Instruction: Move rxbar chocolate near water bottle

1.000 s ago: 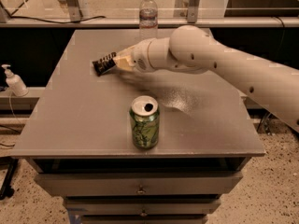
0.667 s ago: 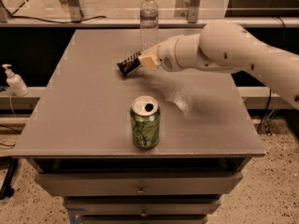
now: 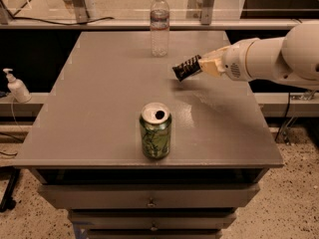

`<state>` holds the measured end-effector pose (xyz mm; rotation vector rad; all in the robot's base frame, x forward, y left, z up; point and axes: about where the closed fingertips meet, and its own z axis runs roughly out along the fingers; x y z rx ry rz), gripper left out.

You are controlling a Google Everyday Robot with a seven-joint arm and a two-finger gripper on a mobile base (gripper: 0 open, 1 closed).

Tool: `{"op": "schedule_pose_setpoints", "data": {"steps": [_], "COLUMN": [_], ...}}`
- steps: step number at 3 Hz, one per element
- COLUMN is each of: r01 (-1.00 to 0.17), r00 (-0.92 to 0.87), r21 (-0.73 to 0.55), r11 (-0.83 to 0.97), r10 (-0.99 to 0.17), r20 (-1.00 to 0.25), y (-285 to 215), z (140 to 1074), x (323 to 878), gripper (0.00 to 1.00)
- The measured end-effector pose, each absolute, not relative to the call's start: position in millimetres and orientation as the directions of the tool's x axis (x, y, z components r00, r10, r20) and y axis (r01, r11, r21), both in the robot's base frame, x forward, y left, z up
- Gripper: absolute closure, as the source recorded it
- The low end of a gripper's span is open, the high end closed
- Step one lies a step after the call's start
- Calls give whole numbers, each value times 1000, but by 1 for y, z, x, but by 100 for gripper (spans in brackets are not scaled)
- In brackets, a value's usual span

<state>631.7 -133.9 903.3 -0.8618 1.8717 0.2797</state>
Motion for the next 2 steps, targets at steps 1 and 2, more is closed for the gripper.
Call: {"op": "schedule_pose_setpoints", "data": {"steps": [1,2], "r01": [-672,-678], "r00": [-231,-238], "r21": [-182,-167], "r11": [718,716], "r10": [-437,-428], "r20": [-869,-872], "y": [-134,-131], "z": [903,898], "x": [632,648], "gripper": [100,100]}}
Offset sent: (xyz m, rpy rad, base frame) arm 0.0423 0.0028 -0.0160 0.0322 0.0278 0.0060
